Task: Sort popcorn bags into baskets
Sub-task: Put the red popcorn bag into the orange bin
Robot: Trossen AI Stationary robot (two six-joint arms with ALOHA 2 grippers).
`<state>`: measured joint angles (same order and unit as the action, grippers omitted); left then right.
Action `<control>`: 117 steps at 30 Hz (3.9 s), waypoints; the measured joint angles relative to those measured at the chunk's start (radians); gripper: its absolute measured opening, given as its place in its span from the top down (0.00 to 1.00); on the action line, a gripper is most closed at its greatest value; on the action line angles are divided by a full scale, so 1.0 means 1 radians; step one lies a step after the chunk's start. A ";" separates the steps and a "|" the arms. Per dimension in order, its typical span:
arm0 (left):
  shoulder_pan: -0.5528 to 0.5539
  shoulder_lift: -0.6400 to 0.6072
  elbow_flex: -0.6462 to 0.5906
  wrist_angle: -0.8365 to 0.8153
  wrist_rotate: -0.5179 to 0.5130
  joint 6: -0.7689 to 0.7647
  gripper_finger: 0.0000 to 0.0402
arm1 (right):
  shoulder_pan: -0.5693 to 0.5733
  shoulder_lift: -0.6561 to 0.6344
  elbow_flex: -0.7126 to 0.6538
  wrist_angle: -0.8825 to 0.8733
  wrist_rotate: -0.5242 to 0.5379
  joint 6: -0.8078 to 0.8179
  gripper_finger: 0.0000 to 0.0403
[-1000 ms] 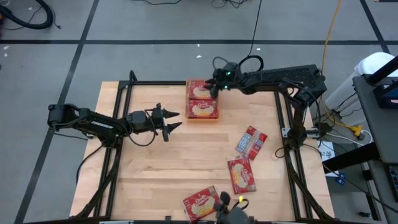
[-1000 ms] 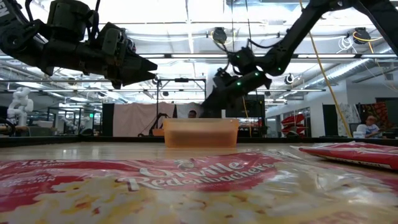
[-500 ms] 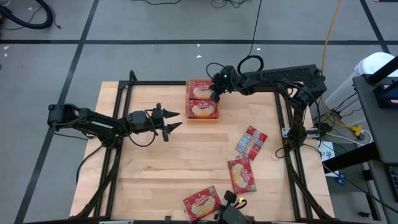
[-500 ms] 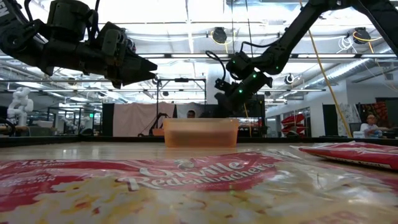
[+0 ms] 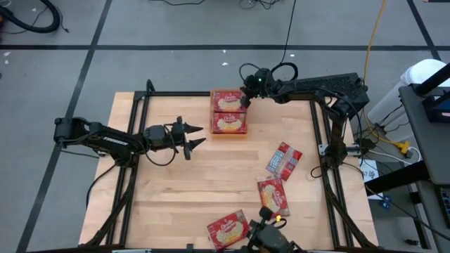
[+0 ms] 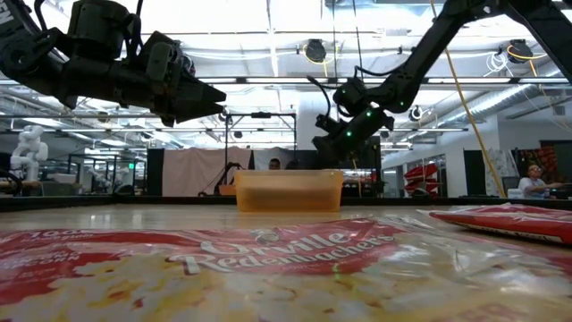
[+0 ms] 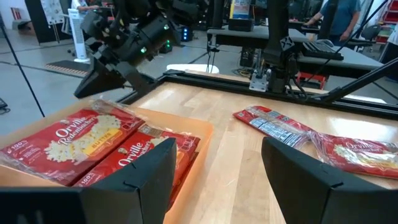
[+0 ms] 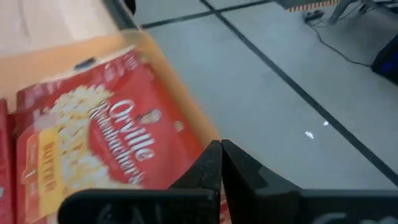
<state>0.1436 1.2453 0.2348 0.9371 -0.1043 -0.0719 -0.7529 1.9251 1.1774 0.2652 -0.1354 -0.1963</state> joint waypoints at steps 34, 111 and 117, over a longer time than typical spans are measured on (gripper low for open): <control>-0.011 0.000 0.000 -0.035 -0.001 -0.061 0.40 | 0.134 -0.184 0.000 -0.299 0.029 0.026 0.99; -0.158 0.000 0.000 -0.067 -0.110 -0.088 0.40 | 0.943 -0.701 -0.745 -0.384 -0.048 1.272 0.61; -0.158 0.000 0.000 -0.074 -0.110 -0.089 0.40 | 0.966 -0.627 -0.745 -0.259 -0.052 1.266 0.61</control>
<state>-0.0147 1.2457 0.2348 0.8629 -0.2146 -0.1608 0.2135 1.2980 0.4328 0.0060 -0.1879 1.0702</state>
